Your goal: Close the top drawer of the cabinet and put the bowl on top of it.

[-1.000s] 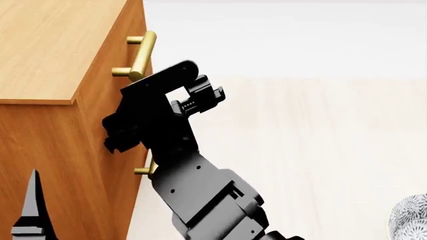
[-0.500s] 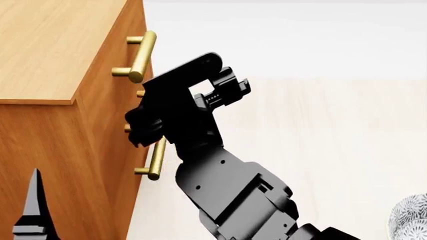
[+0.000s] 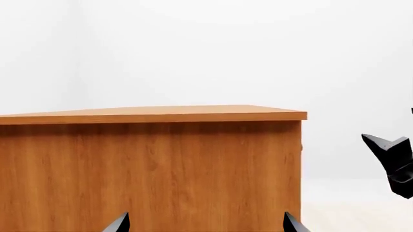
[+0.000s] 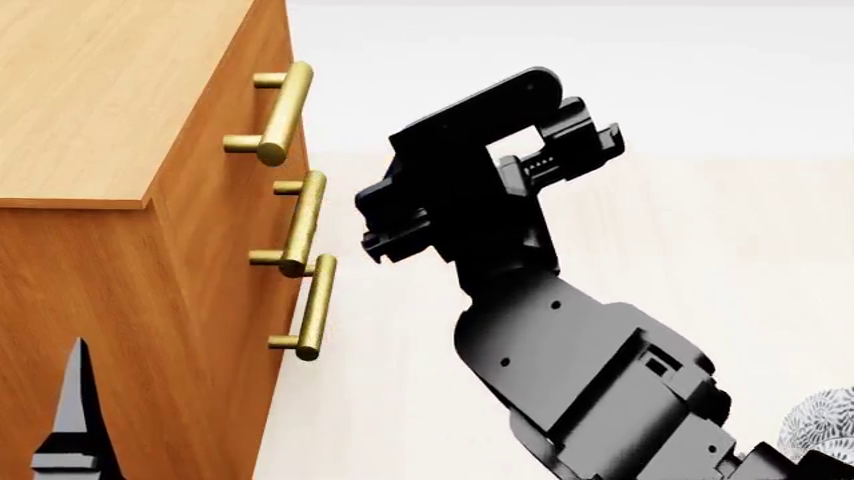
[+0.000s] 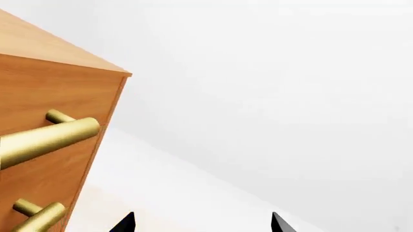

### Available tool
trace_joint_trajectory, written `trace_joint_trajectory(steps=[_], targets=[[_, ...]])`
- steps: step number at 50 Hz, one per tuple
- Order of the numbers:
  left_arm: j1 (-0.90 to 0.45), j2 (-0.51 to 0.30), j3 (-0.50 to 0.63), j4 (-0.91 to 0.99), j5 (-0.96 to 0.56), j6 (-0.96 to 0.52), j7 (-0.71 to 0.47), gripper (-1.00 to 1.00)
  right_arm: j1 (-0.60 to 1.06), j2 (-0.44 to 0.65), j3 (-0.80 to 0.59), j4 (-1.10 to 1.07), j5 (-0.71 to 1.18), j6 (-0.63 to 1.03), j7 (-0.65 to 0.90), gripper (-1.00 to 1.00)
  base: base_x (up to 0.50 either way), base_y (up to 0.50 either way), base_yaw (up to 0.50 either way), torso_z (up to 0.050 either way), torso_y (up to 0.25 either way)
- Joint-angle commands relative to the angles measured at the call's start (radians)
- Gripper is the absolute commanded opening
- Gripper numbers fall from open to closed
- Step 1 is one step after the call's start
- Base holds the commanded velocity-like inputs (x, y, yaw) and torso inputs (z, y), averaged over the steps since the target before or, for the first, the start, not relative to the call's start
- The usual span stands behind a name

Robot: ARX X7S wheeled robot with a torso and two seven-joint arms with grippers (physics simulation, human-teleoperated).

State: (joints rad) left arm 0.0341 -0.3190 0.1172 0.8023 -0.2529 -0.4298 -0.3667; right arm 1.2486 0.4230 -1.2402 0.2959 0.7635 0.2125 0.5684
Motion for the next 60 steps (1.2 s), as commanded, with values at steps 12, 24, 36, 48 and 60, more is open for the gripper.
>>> trace_joint_trajectory(steps=[12,24,36,48,60], targets=[[0.015,-0.009,0.002,-0.012,-0.013,0.03,-0.001,1.0,0.081,0.349,-0.047,-0.424,0.026,0.269,0.116,1.0,0.0,0.0,0.0,0.0,0.0],[0.012,-0.012,0.005,-0.014,-0.023,0.037,-0.002,1.0,0.077,0.542,-0.039,-0.617,0.074,0.33,0.17,1.0,0.0,0.0,0.0,0.0,0.0],[-0.003,-0.012,0.02,-0.019,-0.021,0.029,-0.009,1.0,0.03,0.763,-0.042,-0.763,0.113,0.325,0.199,1.0,0.0,0.0,0.0,0.0,0.0],[-0.01,-0.014,0.033,-0.016,-0.024,0.024,-0.014,1.0,-0.038,0.961,-0.075,-0.882,0.124,0.29,0.23,1.0,0.0,0.0,0.0,0.0,0.0],[-0.002,-0.019,0.041,-0.009,-0.022,0.028,-0.021,1.0,-0.105,1.144,-0.125,-0.976,0.134,0.224,0.275,1.0,0.0,0.0,0.0,0.0,0.0]])
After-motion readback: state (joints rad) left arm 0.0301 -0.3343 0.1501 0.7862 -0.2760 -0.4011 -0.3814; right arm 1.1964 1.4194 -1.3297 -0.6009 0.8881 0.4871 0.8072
